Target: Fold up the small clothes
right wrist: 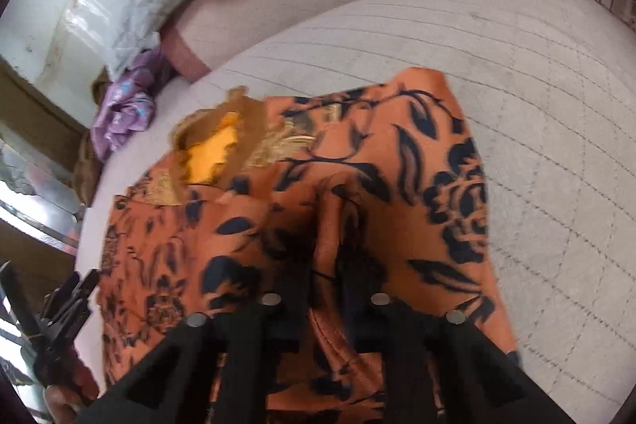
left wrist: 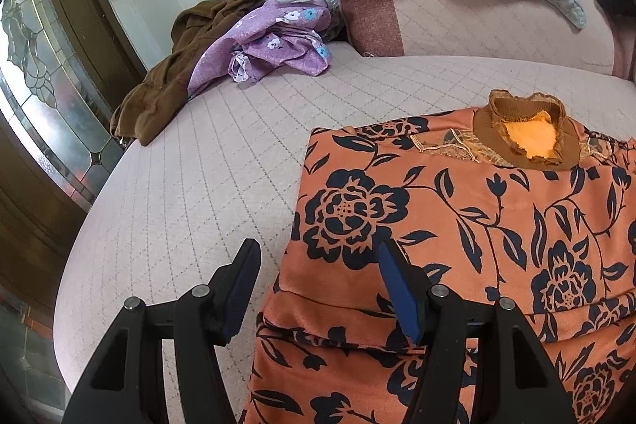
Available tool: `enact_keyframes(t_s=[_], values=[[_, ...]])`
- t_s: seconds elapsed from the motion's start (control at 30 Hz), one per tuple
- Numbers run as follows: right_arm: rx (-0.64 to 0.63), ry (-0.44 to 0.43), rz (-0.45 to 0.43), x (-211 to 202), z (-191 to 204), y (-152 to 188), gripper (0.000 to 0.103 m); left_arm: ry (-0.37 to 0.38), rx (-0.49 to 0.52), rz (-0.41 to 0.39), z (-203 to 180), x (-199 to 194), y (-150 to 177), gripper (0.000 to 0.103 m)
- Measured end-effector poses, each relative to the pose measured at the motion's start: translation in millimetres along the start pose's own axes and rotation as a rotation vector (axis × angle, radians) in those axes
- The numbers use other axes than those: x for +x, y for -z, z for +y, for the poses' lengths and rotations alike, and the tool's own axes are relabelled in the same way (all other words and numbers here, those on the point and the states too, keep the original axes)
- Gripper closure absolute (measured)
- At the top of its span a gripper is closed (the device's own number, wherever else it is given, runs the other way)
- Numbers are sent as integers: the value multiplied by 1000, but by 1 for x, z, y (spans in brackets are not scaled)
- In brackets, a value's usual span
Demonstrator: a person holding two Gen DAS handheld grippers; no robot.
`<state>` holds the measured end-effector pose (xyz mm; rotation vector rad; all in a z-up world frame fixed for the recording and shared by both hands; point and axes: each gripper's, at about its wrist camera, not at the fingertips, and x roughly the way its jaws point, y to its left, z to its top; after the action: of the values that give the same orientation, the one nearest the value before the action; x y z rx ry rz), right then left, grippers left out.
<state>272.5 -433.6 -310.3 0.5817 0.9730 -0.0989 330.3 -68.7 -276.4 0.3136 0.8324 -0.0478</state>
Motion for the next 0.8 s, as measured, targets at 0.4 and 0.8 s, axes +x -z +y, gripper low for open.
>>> enact_keyframes(t_s=[0.4,0.8], values=[[136,136,120,-6,-45,-1,86,-45,43,70,-9,21,5,40],[56,26,-179,-59,-15,-17,41,35,46,44,-20,14,3,40]])
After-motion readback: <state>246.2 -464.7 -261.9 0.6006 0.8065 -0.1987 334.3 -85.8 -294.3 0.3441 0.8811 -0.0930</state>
